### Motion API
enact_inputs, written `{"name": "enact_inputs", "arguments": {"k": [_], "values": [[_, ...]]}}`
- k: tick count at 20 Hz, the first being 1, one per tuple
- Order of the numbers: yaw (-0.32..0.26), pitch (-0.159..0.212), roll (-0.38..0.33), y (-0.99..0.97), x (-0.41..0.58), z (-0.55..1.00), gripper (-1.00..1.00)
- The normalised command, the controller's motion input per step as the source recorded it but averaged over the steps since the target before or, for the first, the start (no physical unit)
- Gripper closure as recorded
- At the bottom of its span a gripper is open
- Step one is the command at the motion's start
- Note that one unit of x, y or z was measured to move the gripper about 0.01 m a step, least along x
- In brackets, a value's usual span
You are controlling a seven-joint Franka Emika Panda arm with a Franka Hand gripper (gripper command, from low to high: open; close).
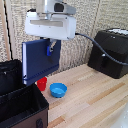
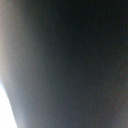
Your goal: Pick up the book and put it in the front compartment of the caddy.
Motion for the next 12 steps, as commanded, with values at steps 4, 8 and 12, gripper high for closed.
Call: {"name": "enact_inputs", "arguments": {"k": [4, 8, 12], "values": [[-0.010, 0.104, 0.000, 0.81, 0.000, 0.35, 1.00], [-0.011, 0.102, 0.000, 0.81, 0.000, 0.35, 1.00], [-0.026, 0.078, 0.000, 0.83, 0.041, 0.39, 1.00]]}}
